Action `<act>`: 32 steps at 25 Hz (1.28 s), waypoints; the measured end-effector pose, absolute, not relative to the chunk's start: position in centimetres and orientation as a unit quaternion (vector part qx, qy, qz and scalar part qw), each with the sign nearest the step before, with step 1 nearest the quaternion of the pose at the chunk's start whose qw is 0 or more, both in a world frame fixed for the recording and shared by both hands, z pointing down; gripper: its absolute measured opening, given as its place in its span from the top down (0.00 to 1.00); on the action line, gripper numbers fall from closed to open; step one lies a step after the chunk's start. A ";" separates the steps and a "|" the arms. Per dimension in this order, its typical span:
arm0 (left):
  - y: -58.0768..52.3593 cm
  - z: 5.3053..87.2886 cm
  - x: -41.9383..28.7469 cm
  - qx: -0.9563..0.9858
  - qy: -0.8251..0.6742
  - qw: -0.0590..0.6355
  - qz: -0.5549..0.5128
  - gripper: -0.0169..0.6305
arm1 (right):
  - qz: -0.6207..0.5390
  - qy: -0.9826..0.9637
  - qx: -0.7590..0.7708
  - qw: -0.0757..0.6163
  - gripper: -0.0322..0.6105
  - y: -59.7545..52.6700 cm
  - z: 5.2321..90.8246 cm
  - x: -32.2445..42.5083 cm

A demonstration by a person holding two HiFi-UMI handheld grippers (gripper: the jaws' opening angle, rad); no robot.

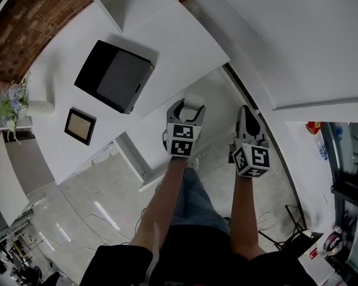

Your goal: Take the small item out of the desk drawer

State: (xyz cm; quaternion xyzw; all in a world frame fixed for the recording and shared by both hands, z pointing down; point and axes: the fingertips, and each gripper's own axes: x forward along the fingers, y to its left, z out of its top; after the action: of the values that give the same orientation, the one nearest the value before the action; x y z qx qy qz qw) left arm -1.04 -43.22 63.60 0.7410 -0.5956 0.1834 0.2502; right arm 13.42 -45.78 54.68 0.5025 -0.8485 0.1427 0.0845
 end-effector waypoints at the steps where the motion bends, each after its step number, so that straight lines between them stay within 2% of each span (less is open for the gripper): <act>1: -43.2 61.8 -1.2 0.747 -0.597 0.235 0.174 0.56 | 0.139 -0.848 0.505 0.078 0.95 -45.7 53.8 13.4; 16: -40.1 37.8 -9.1 0.750 -0.660 -0.016 0.049 0.56 | 0.050 -0.867 0.495 -0.017 0.95 -43.7 40.4 10.5; 22: -38.2 32.8 -11.9 0.733 -0.677 -0.057 0.019 0.56 | 0.007 -0.873 0.486 -0.042 0.95 -43.3 36.1 9.4; 32: -35.8 32.8 -12.2 0.731 -0.680 -0.055 0.016 0.56 | -0.003 -0.870 0.491 -0.045 0.95 -41.3 35.1 9.8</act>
State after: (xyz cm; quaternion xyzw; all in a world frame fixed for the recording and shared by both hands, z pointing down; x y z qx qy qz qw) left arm -12.18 -35.79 32.80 0.7308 -0.6802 0.0162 -0.0545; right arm 9.77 -41.25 35.12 0.4905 -0.8703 -0.0032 -0.0448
